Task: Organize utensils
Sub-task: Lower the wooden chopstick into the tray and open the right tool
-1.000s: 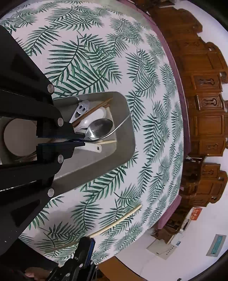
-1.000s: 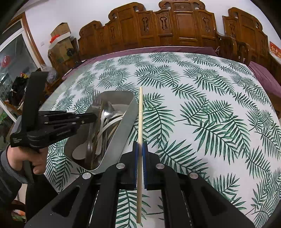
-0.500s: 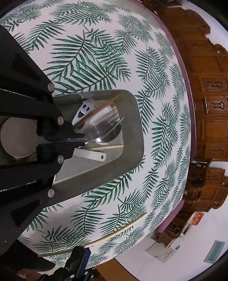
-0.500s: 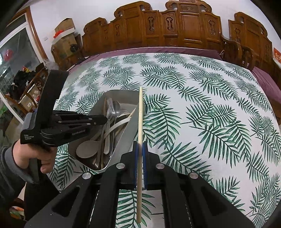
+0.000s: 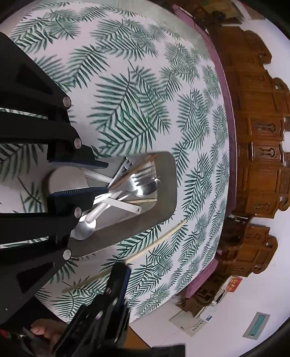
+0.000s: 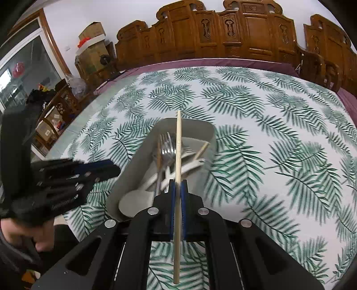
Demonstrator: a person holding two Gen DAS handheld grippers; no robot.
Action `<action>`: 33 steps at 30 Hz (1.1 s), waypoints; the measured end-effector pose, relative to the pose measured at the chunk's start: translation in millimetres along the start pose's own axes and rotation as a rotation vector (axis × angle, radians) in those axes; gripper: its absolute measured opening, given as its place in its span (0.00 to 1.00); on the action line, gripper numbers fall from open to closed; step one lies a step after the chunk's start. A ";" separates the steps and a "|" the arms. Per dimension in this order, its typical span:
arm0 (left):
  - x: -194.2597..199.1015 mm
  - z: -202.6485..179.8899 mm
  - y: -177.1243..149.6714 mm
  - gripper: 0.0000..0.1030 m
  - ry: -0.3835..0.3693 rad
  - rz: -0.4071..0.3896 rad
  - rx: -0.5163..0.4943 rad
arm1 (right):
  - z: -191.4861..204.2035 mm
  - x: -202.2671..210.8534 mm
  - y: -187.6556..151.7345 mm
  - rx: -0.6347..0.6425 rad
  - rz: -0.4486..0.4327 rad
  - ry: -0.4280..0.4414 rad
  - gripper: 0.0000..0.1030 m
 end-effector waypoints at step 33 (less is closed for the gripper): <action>33.1 31.0 -23.1 0.64 0.008 -0.045 0.089 | 13.3 -62.7 28.4 -0.018 0.061 -0.052 0.08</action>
Point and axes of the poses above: each gripper's, at about its wrist camera, not at the fingertips, and x roughly against the way its jaws point, z to its left, y to its top, the point moved 2 cm from there along -x, roughly the way its jaws point, and after that the axes turned 13 degrees about z, right-handed, at the moved point
